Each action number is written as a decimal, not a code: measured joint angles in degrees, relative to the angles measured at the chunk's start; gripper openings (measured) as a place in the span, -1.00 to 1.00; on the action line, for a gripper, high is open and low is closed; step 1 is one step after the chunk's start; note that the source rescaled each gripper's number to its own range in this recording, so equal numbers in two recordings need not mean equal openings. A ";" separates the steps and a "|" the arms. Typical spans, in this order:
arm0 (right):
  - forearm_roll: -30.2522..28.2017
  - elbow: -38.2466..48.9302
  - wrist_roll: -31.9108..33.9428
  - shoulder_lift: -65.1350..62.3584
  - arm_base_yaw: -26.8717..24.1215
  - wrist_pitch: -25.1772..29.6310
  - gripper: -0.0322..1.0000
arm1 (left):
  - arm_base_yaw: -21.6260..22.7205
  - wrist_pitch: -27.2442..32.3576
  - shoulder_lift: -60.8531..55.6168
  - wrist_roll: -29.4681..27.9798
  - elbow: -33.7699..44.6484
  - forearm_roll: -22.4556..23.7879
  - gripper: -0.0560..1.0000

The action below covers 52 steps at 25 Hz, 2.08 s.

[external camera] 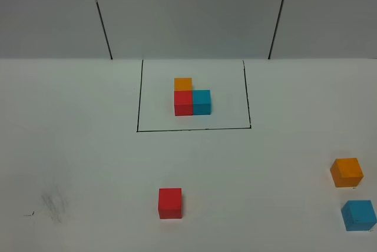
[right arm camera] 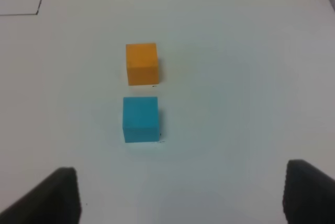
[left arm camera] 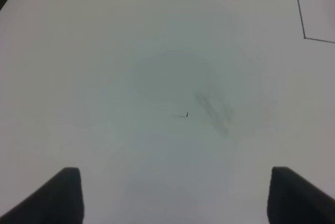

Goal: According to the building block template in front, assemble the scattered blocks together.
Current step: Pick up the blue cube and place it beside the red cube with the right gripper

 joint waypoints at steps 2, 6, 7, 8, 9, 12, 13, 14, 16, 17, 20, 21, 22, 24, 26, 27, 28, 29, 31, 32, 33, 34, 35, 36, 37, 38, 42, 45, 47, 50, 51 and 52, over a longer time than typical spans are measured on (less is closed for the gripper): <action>0.00 0.00 0.00 0.00 0.00 0.00 0.36 | 0.00 0.00 0.00 0.00 0.00 0.00 0.25; 0.00 0.00 0.00 0.00 0.00 0.00 0.36 | 0.00 0.00 0.00 0.00 0.00 0.00 0.25; 0.00 0.00 0.00 0.00 0.00 0.00 0.36 | 0.00 0.00 0.00 0.00 0.00 0.00 0.25; 0.00 0.00 0.00 0.00 0.00 0.00 0.36 | 0.00 0.00 0.00 0.00 0.00 0.00 0.25; 0.00 0.00 0.00 0.00 0.00 0.00 0.36 | 0.00 0.00 0.00 0.00 0.00 0.00 0.25; 0.00 0.00 0.00 0.00 0.00 0.00 0.36 | 0.00 -0.06 0.00 0.00 0.00 0.00 0.25; 0.00 0.00 0.00 0.00 0.00 0.00 0.36 | 0.00 -0.05 0.00 0.00 0.00 0.00 0.25; 0.00 0.00 0.00 0.00 0.00 0.00 0.36 | 0.00 -0.05 0.00 0.00 0.00 0.00 0.24; 0.00 0.00 0.00 0.00 0.00 0.00 0.36 | 0.00 -0.05 0.00 0.00 0.00 0.00 0.24; 0.00 0.00 0.00 0.00 0.00 0.00 0.36 | 0.00 -0.05 0.00 0.00 0.00 0.00 0.24; -0.11 0.00 0.00 0.00 0.00 0.00 0.36 | 0.00 -0.05 0.00 0.00 0.00 0.00 0.24; -0.15 0.00 0.00 0.00 0.00 0.00 0.36 | 0.00 -0.05 0.00 0.00 0.00 0.00 0.24; -0.28 0.00 0.00 0.00 0.00 0.00 0.36 | 0.00 -0.05 0.00 0.00 0.00 0.00 0.24; -0.43 0.00 0.00 0.00 0.00 0.00 0.36 | 0.00 -0.05 0.00 0.00 0.00 0.00 0.24; -0.37 0.00 0.00 0.00 0.00 0.00 0.36 | 0.00 -0.05 0.00 0.00 0.00 0.00 0.24; -0.37 0.00 0.00 0.00 0.00 0.00 0.36 | 0.00 -0.05 0.00 0.00 0.00 0.00 0.24; -0.37 0.00 0.00 0.00 0.00 0.00 0.36 | 0.00 -0.05 0.00 0.00 0.00 0.00 0.24; -0.37 0.00 0.00 0.00 0.00 0.00 0.36 | 0.00 -0.05 0.00 0.00 0.00 0.00 0.24; -0.37 0.00 0.00 0.00 0.00 0.00 0.36 | 0.00 -0.05 0.00 0.00 0.00 0.00 0.24; -0.37 0.00 0.00 0.00 0.00 0.00 0.36 | 0.00 -0.05 0.00 0.00 0.00 0.00 0.24; -0.37 0.00 0.00 0.00 0.00 0.00 0.36 | 0.00 -0.05 0.00 0.00 0.00 0.00 0.24; -0.37 0.00 0.00 0.00 0.00 0.00 0.36 | 0.00 -0.05 0.00 0.00 0.00 0.00 0.24; -0.37 0.00 0.00 0.30 0.00 -0.12 0.36 | 0.00 -0.05 0.00 0.00 0.00 0.00 0.24; -0.37 -0.05 0.00 0.88 0.00 -0.41 0.36 | 0.00 -0.05 0.00 0.00 0.00 0.00 0.24; -0.37 -0.30 0.07 1.67 0.00 -0.68 0.36 | 0.00 -0.05 0.00 0.00 0.00 0.00 0.24; -0.37 -0.61 0.25 3.03 0.00 -0.91 0.36 | 0.00 -0.05 0.00 0.00 0.00 0.00 0.24; -0.37 -1.96 1.63 10.70 0.00 -3.85 0.36 | 0.00 -0.05 0.00 0.00 0.00 0.00 0.24; -0.37 -2.66 2.88 18.53 0.00 -7.59 0.36 | 0.00 -0.05 0.00 0.00 0.00 0.00 0.24; -0.32 -3.20 3.04 24.39 0.00 -9.90 0.36 | 0.00 -0.05 0.00 0.00 0.00 0.00 0.24; -0.32 -3.97 2.93 34.63 0.00 -11.67 0.36 | 0.00 -0.05 0.00 0.00 0.00 0.00 0.24; -0.32 -4.03 2.79 37.39 0.00 -12.45 0.36 | 0.00 -0.05 0.00 0.00 0.00 0.00 0.24; -0.19 -4.02 2.62 40.61 0.00 -13.03 0.36 | 0.00 -0.05 0.00 0.00 0.00 0.00 0.24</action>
